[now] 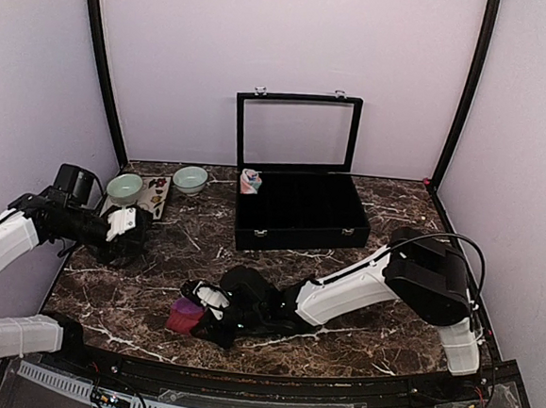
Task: Roll the socks
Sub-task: Roll the sock at the center of the board.
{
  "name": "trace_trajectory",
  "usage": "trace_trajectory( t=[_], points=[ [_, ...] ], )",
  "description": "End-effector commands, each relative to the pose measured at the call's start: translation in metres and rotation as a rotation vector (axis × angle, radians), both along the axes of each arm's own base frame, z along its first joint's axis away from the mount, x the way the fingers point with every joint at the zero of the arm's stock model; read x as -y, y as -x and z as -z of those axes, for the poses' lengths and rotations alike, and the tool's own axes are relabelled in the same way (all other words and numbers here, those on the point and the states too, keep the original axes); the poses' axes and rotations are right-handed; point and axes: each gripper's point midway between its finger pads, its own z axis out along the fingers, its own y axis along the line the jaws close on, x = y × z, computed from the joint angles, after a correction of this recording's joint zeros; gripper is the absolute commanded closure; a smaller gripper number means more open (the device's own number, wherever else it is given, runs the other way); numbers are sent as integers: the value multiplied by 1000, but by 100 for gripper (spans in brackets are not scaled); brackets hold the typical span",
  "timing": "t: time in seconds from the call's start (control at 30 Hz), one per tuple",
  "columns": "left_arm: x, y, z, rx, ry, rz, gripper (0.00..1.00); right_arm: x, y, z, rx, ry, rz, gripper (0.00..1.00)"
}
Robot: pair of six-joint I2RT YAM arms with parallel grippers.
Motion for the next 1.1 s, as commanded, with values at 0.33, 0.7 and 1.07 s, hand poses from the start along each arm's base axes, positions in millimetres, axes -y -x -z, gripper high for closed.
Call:
trace_trajectory(
  t=[0.33, 0.7, 1.07],
  points=[
    [56, 78, 31, 285, -155, 446, 52, 3, -48, -24, -283, -10, 177, 100],
    [74, 49, 33, 470, -262, 419, 55, -26, -74, -83, -326, -156, 221, 100],
    [77, 58, 22, 463, -260, 490, 60, -26, -77, -123, -333, -239, 221, 100]
  ],
)
